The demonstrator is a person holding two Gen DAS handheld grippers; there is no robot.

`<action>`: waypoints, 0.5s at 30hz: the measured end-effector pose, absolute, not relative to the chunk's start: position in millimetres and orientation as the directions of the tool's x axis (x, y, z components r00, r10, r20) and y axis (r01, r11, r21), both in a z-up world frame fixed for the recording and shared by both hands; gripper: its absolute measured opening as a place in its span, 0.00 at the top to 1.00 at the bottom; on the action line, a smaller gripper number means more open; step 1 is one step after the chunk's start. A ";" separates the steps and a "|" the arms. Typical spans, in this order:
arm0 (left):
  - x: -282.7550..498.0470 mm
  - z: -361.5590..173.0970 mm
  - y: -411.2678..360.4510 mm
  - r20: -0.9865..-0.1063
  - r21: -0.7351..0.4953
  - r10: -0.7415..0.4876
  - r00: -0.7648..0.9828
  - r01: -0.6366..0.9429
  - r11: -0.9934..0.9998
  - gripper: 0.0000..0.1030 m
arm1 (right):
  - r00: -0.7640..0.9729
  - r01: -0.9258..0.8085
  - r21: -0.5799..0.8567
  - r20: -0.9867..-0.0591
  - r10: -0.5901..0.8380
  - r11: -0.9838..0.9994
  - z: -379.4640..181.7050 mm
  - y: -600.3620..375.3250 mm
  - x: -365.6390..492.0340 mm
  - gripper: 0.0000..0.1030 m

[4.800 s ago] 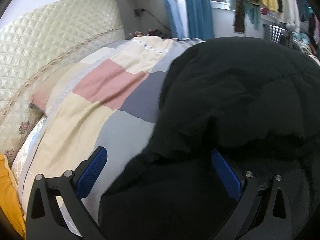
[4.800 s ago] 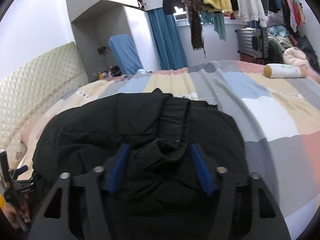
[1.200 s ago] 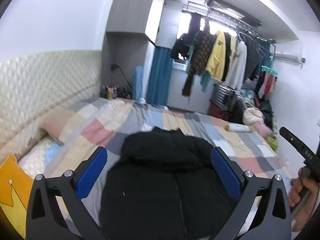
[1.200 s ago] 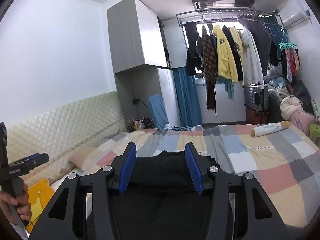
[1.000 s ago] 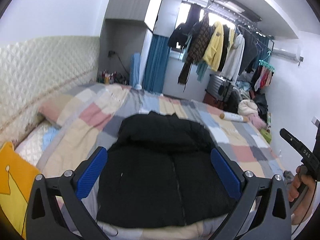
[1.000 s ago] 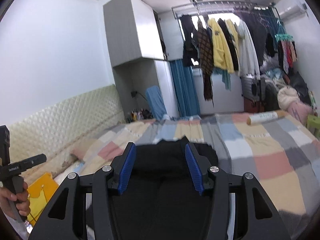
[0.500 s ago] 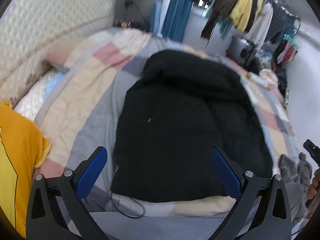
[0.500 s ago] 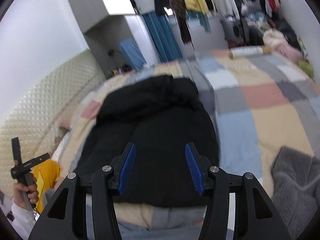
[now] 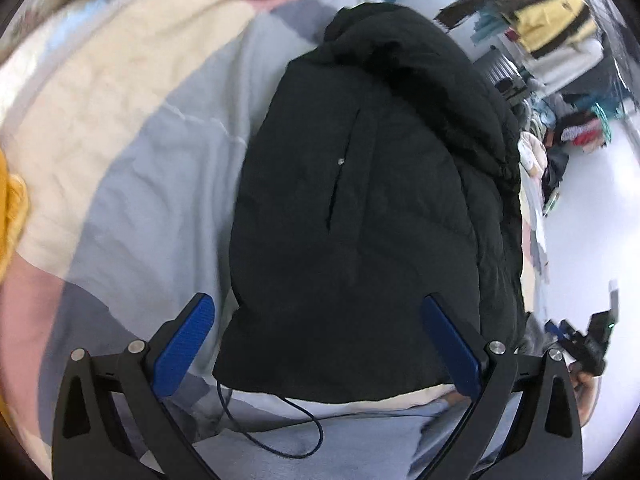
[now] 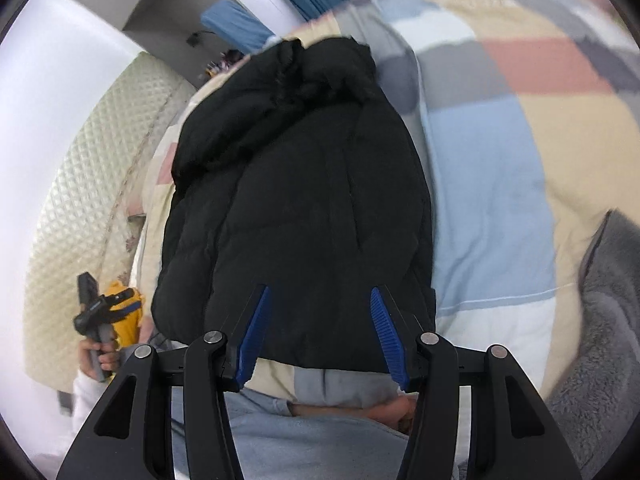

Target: Fold large clothes

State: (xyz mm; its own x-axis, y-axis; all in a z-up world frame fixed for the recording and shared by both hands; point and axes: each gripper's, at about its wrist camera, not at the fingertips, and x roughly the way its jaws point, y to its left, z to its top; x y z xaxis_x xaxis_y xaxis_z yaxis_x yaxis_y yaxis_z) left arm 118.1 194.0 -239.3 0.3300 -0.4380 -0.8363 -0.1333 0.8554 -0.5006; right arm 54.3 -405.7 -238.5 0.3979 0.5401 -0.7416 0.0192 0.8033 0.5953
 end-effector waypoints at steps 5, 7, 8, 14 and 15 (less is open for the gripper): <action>127.4 -262.5 190.4 -0.858 -0.504 -0.464 0.221 -0.184 0.844 0.02 | 0.284 0.078 0.622 -0.763 0.581 0.779 -268.9 -419.2 74.9 0.45; 129.8 -270.2 187.0 -0.865 -0.497 -0.465 0.186 -0.194 0.846 0.02 | 0.234 0.086 0.639 -0.759 0.607 0.765 -280.4 -421.8 82.1 0.41; 131.9 -274.8 187.1 -0.869 -0.492 -0.466 0.164 -0.198 0.848 0.02 | 0.201 0.079 0.649 -0.754 0.625 0.757 -287.4 -423.2 85.3 0.39; 143.4 -292.5 173.5 -0.890 -0.456 -0.450 0.080 -0.189 0.869 0.03 | 0.132 0.100 0.670 -0.741 0.658 0.735 -320.0 -433.8 100.0 0.33; 146.0 -294.5 172.1 -0.893 -0.450 -0.445 0.070 -0.184 0.874 0.03 | 0.117 0.099 0.671 -0.742 0.661 0.735 -325.5 -434.1 102.2 0.32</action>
